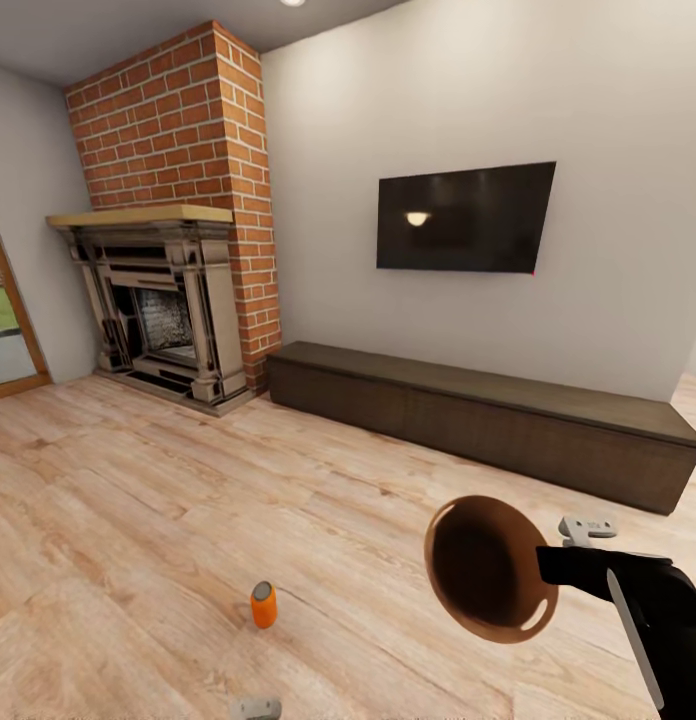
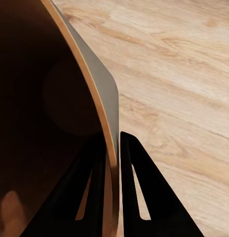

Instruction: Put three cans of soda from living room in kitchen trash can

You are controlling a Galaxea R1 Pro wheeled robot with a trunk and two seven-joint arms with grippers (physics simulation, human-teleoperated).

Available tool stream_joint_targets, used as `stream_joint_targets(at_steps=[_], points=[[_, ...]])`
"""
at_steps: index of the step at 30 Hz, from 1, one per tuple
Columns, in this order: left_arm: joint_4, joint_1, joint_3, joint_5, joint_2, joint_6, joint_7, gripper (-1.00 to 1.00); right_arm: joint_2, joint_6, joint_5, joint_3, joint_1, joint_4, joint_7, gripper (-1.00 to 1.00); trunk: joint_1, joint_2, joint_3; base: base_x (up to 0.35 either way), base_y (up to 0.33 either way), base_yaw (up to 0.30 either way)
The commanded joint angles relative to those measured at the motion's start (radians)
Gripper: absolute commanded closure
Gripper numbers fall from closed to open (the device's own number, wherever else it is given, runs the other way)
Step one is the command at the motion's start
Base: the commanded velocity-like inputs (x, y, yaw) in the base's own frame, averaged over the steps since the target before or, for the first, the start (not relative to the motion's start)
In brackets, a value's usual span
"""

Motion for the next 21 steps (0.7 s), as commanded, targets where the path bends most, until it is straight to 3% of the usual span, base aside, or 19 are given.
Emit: stream_joint_targets(at_steps=[1,21], points=[[0.001,0.0,0.0,0.0,-0.001,-0.001,0.0,-1.0,0.0,0.001,-0.016,0.0,-0.001,-0.001,0.006,1.0,0.004,-0.007,-0.003,0.0,0.0,0.0],[0.008,0.0,0.0,-0.003,-0.003,-0.03,0.001,-1.0,0.001,0.001,-0.015,0.001,-0.001,-0.001,0.006,1.0,0.081,-0.147,-0.066,0.0,0.0,0.0]])
